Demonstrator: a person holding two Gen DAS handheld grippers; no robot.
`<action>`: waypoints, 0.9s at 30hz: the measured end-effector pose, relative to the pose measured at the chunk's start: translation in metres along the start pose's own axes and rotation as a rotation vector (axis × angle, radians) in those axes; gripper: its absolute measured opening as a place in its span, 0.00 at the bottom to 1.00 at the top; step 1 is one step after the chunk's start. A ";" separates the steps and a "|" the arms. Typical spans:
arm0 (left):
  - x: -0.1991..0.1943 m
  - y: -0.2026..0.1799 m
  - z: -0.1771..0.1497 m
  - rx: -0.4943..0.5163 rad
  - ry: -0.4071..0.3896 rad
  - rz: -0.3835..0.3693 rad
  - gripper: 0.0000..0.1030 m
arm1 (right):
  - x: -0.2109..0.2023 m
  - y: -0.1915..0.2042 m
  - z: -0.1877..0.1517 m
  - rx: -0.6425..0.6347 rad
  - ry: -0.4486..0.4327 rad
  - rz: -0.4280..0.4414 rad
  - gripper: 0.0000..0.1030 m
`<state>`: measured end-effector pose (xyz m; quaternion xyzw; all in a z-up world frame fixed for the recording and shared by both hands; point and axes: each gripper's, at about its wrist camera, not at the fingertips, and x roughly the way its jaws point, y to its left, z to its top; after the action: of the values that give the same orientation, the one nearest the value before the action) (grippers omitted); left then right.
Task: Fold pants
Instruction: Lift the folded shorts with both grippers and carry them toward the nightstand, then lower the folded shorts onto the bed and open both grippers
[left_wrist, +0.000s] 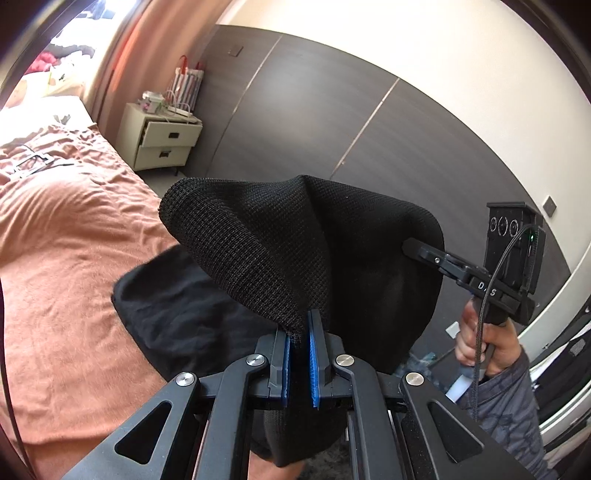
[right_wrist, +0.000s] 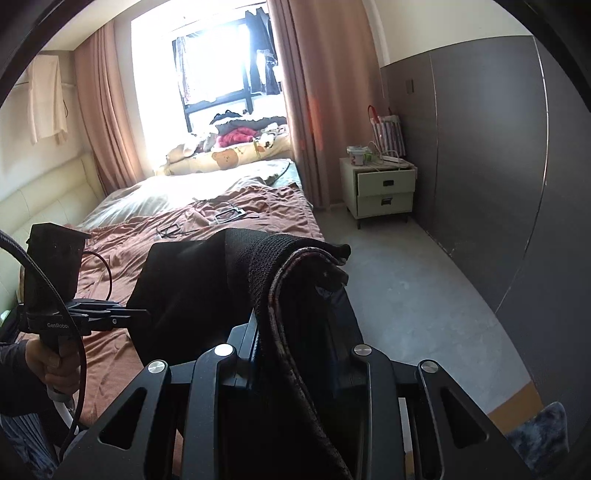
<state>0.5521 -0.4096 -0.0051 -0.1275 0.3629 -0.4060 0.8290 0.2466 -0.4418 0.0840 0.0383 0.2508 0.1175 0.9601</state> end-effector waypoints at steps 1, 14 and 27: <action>0.005 0.006 0.002 -0.003 -0.004 0.002 0.08 | 0.004 0.003 0.005 -0.006 0.008 -0.002 0.24; 0.072 0.105 -0.020 -0.212 0.139 0.079 0.32 | 0.108 -0.003 -0.014 0.038 0.316 -0.225 0.45; 0.082 0.151 0.009 -0.331 0.083 0.085 0.50 | 0.081 -0.011 -0.034 0.123 0.238 -0.169 0.44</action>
<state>0.6793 -0.3763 -0.1160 -0.2300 0.4638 -0.3103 0.7973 0.3002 -0.4320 0.0145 0.0617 0.3717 0.0246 0.9260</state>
